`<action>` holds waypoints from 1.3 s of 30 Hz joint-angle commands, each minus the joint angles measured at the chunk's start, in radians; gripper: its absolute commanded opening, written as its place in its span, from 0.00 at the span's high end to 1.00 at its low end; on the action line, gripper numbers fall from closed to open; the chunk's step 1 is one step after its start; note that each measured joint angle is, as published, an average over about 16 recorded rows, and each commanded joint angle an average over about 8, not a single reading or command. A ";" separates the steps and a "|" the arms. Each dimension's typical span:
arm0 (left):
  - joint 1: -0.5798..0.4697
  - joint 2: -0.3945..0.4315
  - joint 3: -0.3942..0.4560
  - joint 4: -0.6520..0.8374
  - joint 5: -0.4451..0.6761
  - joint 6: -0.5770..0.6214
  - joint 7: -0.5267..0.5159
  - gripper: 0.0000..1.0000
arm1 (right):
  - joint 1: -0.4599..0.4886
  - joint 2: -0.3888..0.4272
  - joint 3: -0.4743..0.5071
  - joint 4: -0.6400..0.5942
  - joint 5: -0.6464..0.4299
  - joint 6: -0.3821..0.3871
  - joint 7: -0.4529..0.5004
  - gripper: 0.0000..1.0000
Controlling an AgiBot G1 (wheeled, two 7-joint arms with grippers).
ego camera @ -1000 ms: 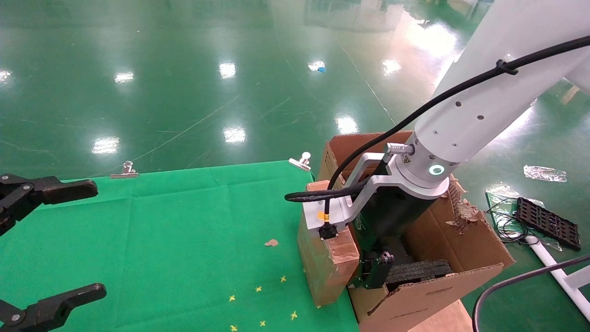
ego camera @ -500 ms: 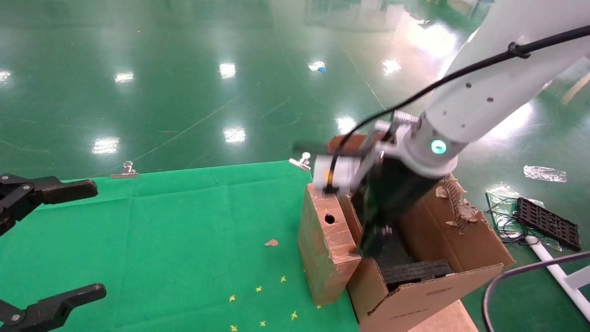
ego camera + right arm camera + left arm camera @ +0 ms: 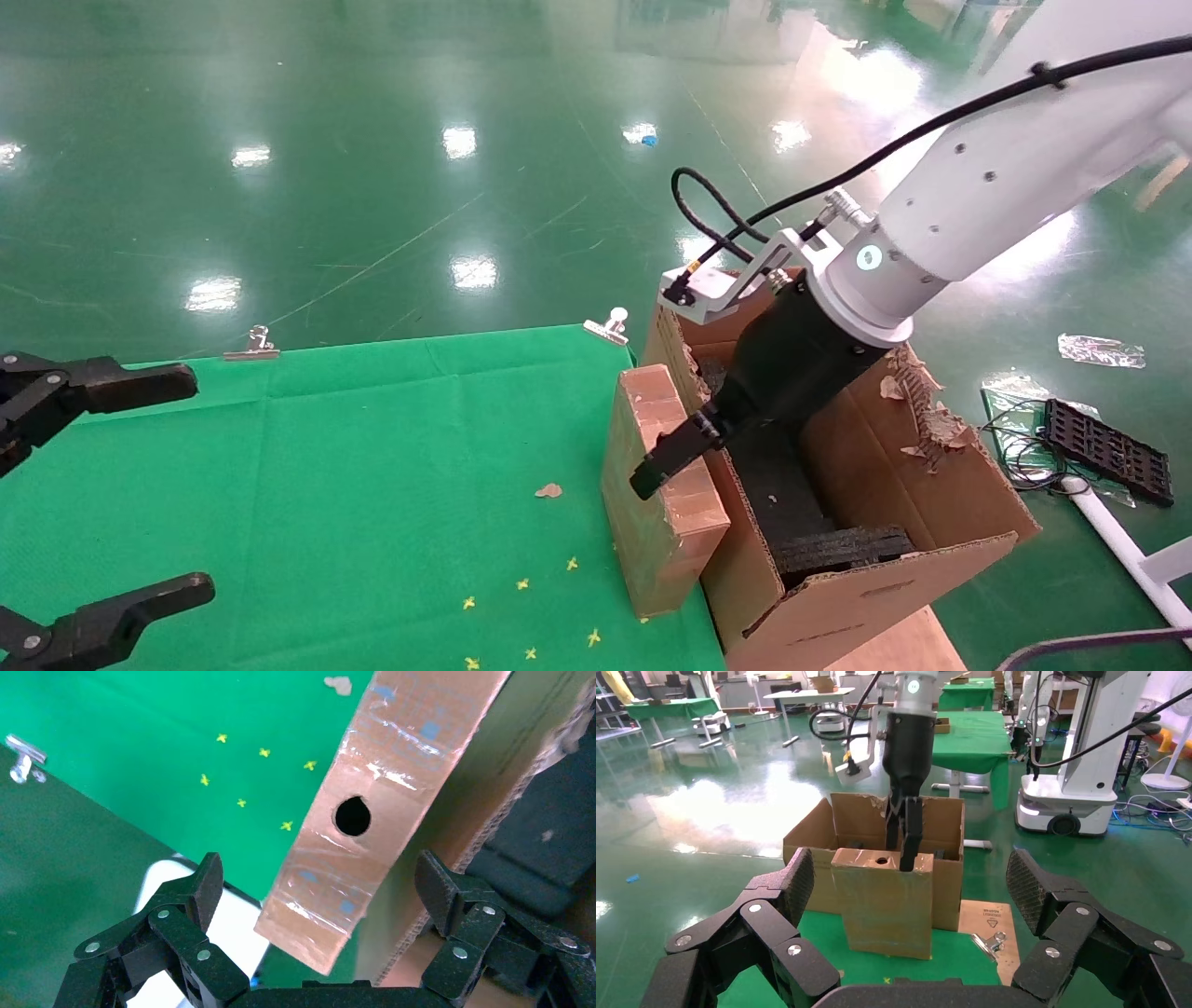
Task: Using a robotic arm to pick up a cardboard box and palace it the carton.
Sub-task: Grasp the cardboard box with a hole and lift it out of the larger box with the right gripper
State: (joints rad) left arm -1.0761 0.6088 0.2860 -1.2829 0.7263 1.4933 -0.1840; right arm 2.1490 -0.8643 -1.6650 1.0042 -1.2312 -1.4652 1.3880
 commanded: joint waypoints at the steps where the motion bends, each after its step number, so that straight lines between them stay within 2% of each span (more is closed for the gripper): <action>1: 0.000 0.000 0.000 0.000 0.000 0.000 0.000 0.00 | -0.016 -0.013 -0.002 -0.050 0.013 -0.001 0.010 0.00; 6: 0.000 0.000 0.000 0.000 0.000 0.000 0.000 0.00 | -0.052 -0.058 -0.021 -0.103 -0.009 0.020 0.032 0.00; 8: 0.000 0.000 0.001 0.000 0.000 0.000 0.000 0.00 | -0.063 -0.076 -0.028 -0.118 -0.020 0.028 0.038 0.16; 14: 0.000 0.000 0.001 0.000 -0.001 0.000 0.001 0.00 | -0.069 -0.115 -0.044 -0.134 -0.055 0.043 0.050 0.90; 16: 0.000 0.000 0.001 0.000 -0.001 -0.001 0.001 0.03 | -0.066 -0.122 -0.048 -0.132 -0.064 0.045 0.057 1.00; 19: 0.000 -0.001 0.001 0.000 -0.001 -0.001 0.001 0.23 | -0.063 -0.127 -0.052 -0.124 -0.073 0.047 0.069 1.00; 24: 0.000 -0.001 0.002 0.000 -0.001 -0.001 0.001 0.70 | -0.061 -0.128 -0.057 -0.112 -0.084 0.048 0.084 1.00; 26: 0.000 -0.001 0.002 0.000 -0.001 -0.001 0.001 0.80 | -0.062 -0.128 -0.061 -0.108 -0.089 0.048 0.091 1.00; 29: 0.000 -0.001 0.002 0.000 -0.001 -0.001 0.001 0.87 | -0.066 -0.128 -0.068 -0.101 -0.096 0.046 0.098 1.00; 39: -0.001 -0.001 0.003 0.000 -0.002 -0.001 0.001 0.99 | -0.074 -0.117 -0.080 -0.086 -0.109 0.040 0.111 1.00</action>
State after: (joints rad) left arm -1.0767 0.6077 0.2887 -1.2829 0.7245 1.4922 -0.1827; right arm 2.0760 -0.9823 -1.7444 0.9187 -1.3397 -1.4250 1.4984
